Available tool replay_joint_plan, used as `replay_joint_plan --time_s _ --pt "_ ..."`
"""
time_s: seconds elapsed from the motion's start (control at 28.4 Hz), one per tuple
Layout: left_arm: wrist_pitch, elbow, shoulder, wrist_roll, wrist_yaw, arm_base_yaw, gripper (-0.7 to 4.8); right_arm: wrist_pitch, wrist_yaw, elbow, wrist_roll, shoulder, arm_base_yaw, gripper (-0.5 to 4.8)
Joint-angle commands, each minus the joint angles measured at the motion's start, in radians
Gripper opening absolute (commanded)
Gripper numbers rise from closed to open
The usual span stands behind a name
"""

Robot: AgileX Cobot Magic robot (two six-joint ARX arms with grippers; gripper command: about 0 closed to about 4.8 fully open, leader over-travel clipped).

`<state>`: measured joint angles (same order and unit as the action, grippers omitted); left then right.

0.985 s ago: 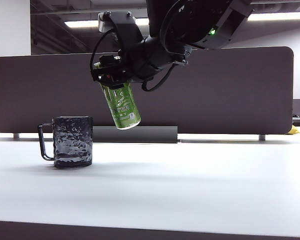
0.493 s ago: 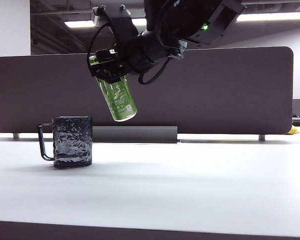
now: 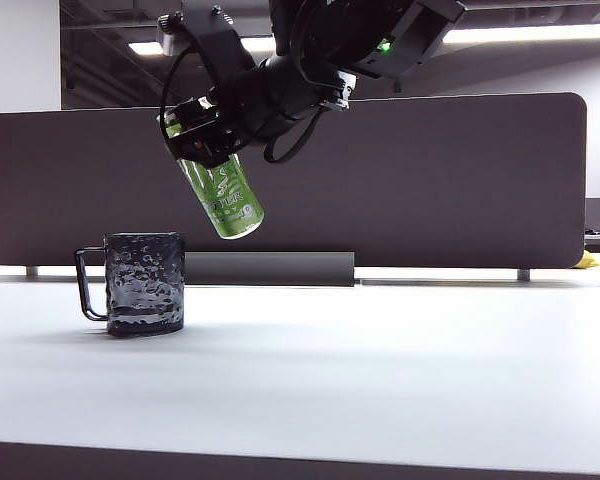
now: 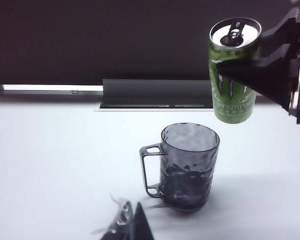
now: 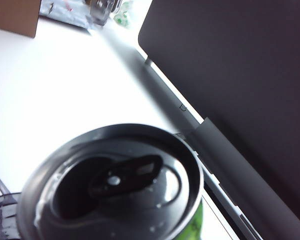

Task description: Pick up the metal can, pour some water into the cup, then place the can back on the table.

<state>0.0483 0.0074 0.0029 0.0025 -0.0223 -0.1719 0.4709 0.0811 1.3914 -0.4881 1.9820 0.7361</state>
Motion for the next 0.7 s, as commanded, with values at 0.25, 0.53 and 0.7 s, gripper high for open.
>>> replay_joint_plan --time_s 0.25,0.53,0.7 --pt "0.013 0.001 0.001 -0.003 0.000 0.000 -0.05 0.032 0.000 0.021 -0.044 0.029 0.009 1.84" --pt "0.013 0.001 0.001 -0.003 0.000 -0.001 -0.05 0.031 -0.019 0.036 -0.132 0.062 0.022 1.84" --pt "0.013 0.001 0.001 -0.003 0.000 0.000 -0.05 0.021 -0.027 0.060 -0.169 0.079 0.027 1.84"
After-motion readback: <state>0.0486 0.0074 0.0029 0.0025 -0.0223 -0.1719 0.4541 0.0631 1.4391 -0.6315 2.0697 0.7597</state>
